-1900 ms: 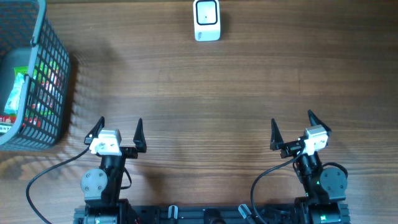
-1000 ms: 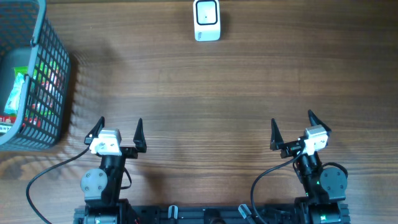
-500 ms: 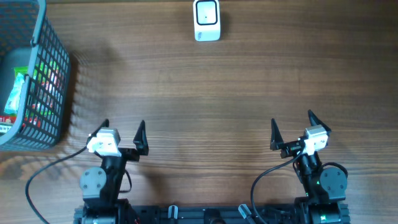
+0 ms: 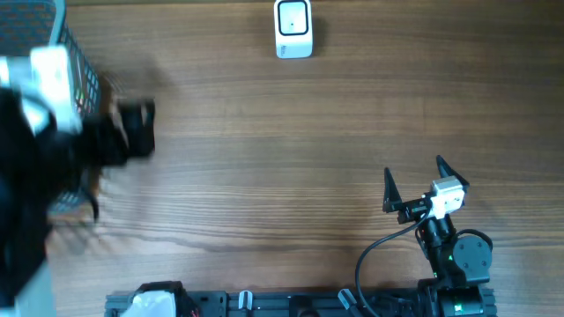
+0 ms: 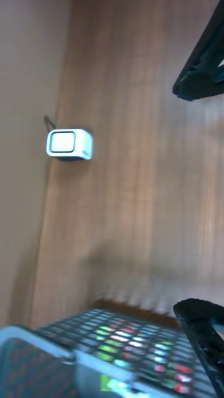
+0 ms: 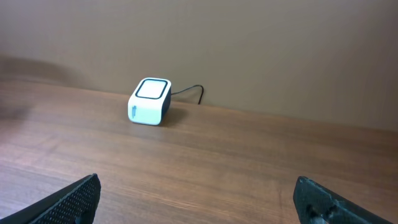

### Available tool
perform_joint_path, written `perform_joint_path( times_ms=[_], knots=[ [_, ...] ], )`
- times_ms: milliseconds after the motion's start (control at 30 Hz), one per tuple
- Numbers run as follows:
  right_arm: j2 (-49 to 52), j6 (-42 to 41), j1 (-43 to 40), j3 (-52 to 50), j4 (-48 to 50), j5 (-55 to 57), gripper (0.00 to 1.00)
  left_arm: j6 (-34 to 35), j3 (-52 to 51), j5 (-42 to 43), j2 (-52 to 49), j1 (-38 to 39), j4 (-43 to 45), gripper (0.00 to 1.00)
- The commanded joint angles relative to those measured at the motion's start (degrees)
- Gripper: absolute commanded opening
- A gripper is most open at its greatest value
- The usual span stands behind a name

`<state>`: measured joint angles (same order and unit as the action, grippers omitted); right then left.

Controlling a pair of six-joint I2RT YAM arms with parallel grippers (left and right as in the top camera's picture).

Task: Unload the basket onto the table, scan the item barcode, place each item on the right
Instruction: 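Reach the left gripper into the basket and grasp the light-green packet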

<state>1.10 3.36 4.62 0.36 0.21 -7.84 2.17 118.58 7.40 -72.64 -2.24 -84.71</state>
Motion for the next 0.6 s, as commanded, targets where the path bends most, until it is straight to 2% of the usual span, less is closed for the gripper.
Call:
perform_joint_path(
  times_ms=[0, 33, 100, 133, 200, 300, 400, 500, 567],
  knots=[
    [-0.31, 0.76, 0.07, -0.07, 0.31, 0.31, 1.00, -1.77, 8.79, -0.85, -10.36, 0.22, 0.85, 1.00],
    [-0.31, 0.76, 0.07, -0.07, 0.31, 0.31, 1.00, -1.81, 8.79, -1.73, -12.55, 0.20, 3.41, 1.00],
    [-0.31, 0.79, 0.09, -0.07, 0.31, 0.28, 1.00, -1.70, 8.76, -10.58, -15.19, -0.26, 5.73, 1.00],
    [-0.31, 0.79, 0.09, -0.07, 0.31, 0.31, 1.00, 3.04, 8.76, -20.35, -17.22, -1.68, 6.80, 1.00],
    [-0.31, 0.74, 0.07, -0.07, 0.33, 0.31, 1.00, 8.68, 8.76, -27.67, -19.61, -5.31, 6.95, 1.00],
    [-0.31, 0.76, 0.07, -0.07, 0.31, 0.28, 1.00, 12.46, 8.76, -28.26, -23.02, -15.69, 7.39, 1.00],
    [-0.31, 0.79, 0.07, -0.07, 0.31, 0.28, 1.00, 12.48, 8.76, -28.17, -26.88, -26.38, 7.76, 1.00],
    [-0.31, 0.76, 0.07, -0.07, 0.31, 0.31, 1.00, 12.46, 8.70, -23.19, -31.61, -33.83, 7.04, 1.00],
    [-0.31, 0.76, 0.07, -0.07, 0.31, 0.28, 1.00, 12.44, 8.00, -23.06, -35.41, -37.07, 6.40, 1.00]
  ],
)
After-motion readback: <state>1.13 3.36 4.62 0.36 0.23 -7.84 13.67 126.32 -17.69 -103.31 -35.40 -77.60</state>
